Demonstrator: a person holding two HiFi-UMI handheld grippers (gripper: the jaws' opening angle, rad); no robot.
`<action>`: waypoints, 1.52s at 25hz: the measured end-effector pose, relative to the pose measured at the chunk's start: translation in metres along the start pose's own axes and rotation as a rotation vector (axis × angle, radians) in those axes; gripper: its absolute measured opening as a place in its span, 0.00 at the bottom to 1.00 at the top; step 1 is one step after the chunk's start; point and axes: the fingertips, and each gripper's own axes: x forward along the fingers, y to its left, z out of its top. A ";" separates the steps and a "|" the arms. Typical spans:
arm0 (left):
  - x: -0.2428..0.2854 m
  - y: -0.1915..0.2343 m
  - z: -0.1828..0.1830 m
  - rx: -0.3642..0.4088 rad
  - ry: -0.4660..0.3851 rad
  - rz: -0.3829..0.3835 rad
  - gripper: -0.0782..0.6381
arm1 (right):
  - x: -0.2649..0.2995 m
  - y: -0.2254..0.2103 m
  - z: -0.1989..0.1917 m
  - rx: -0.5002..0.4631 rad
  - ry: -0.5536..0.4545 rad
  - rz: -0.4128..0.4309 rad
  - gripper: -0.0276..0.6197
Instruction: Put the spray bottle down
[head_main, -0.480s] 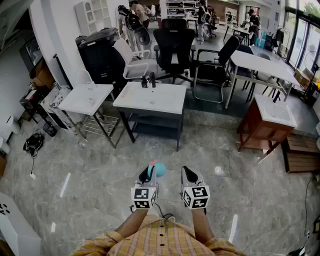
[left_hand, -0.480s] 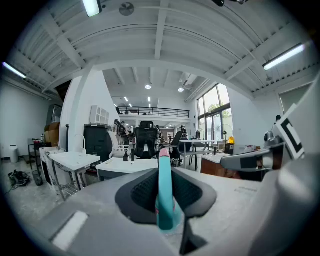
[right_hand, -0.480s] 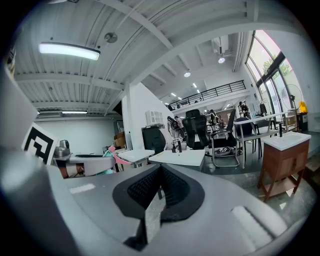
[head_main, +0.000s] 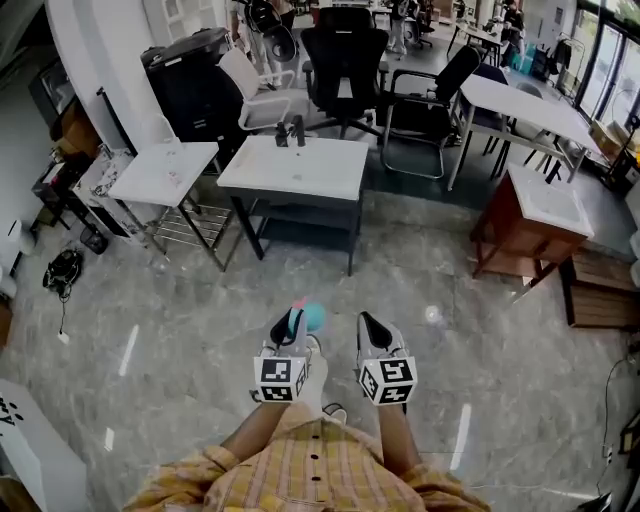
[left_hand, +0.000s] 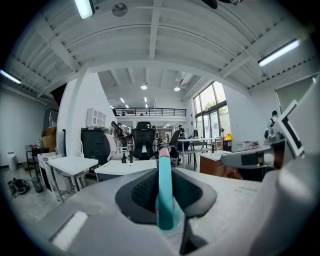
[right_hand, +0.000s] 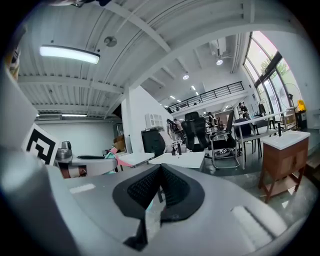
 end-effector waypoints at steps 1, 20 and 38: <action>0.003 0.000 -0.001 -0.001 -0.001 -0.002 0.20 | 0.001 -0.001 0.000 0.005 -0.004 0.002 0.04; 0.142 0.053 -0.005 -0.066 0.014 -0.024 0.20 | 0.132 -0.053 0.009 0.009 0.060 0.012 0.04; 0.348 0.185 0.053 -0.087 0.004 -0.089 0.20 | 0.369 -0.108 0.083 -0.022 0.070 -0.056 0.04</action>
